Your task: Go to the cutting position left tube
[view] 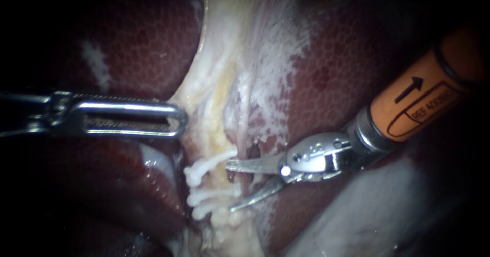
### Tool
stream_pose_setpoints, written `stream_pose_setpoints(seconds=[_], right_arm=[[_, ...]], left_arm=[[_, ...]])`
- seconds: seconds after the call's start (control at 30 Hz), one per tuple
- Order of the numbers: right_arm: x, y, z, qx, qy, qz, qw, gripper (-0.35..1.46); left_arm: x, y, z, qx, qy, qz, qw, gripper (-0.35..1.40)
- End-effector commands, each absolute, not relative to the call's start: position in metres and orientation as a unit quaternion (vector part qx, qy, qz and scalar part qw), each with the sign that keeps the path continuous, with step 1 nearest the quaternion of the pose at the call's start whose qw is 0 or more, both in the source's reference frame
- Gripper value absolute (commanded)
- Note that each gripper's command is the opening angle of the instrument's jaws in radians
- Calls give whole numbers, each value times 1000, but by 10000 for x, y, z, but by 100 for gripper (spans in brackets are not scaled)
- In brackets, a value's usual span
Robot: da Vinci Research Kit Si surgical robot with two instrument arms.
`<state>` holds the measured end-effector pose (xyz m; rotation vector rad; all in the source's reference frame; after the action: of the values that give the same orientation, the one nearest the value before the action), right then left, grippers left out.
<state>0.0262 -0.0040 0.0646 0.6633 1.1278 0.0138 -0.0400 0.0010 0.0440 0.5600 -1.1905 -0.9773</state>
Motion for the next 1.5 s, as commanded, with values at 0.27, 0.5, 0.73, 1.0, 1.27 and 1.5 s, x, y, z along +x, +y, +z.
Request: stream_pose_setpoints(seconds=[0.27,0.5,0.73,1.0,1.27,1.5], right_arm=[[267,-44,638,323,531,-16,784,122],[281,-44,637,328,536,-22,777,119],[294,-42,640,332,542,-12,772,115],[304,-39,642,352,543,26,762,104],[305,-31,637,383,533,74,751,87],[305,-28,635,405,522,104,744,63]], left_arm=[[-399,11,442,250,-531,-435,683,-35],[-399,11,445,251,-531,-434,683,-35],[-400,11,445,251,-531,-434,683,-35],[-401,10,446,250,-531,-434,683,-35],[-402,9,447,250,-532,-434,683,-35],[-402,9,449,250,-532,-434,683,-35]])
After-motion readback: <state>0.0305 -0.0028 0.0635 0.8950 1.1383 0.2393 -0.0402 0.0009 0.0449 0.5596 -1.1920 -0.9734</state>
